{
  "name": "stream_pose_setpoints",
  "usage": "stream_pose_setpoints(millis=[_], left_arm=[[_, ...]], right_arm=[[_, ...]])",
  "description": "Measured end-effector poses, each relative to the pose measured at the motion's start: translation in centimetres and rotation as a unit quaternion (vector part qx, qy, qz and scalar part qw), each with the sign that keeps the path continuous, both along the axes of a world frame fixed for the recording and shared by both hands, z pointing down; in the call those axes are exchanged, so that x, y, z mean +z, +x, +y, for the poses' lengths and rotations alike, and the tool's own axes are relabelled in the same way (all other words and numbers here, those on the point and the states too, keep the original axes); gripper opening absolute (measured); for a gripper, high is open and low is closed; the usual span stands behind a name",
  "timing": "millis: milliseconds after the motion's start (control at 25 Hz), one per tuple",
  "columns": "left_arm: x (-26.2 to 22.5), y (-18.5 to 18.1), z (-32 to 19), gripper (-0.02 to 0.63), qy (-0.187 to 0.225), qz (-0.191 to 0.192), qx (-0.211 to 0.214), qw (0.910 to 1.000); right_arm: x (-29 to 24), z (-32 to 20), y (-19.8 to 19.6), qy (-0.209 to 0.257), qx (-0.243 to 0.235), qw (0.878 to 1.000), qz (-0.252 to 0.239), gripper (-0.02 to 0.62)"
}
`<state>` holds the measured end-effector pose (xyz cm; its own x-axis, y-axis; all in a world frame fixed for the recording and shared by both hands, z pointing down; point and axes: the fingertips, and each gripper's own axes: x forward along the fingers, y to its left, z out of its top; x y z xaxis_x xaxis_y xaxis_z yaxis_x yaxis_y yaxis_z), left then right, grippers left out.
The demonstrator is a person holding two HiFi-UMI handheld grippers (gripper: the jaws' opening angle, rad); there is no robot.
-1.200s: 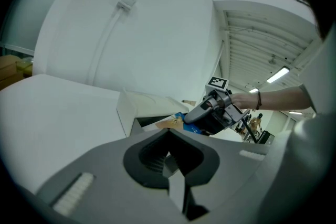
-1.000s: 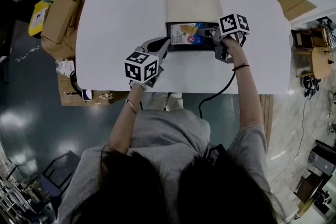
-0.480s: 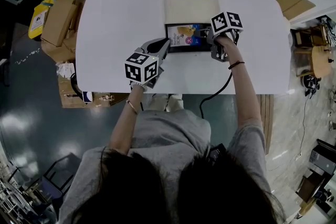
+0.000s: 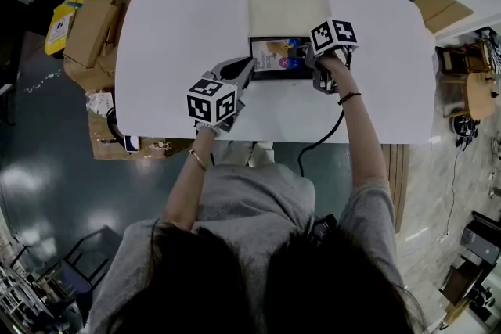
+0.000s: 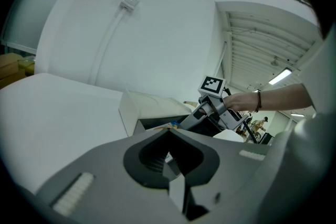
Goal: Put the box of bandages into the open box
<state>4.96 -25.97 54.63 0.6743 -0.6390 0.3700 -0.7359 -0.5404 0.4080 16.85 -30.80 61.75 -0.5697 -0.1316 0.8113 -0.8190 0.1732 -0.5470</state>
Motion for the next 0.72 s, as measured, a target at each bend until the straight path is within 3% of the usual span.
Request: stream_pose_setpoints(millis=[440,720], left_arm=[[0.2,-0.2,-0.3,-0.008,-0.002,0.000,0.001,1.0000],[-0.1,-0.4,-0.5,-0.008,0.002,0.000,0.002,1.0000]], right_arm=[[0.5,-0.4,0.1,0.014,0.001,1.000,0.023,0.218],[-1.1,-0.5,1.1,0.073,-0.001,0.996,0.048,0.183]])
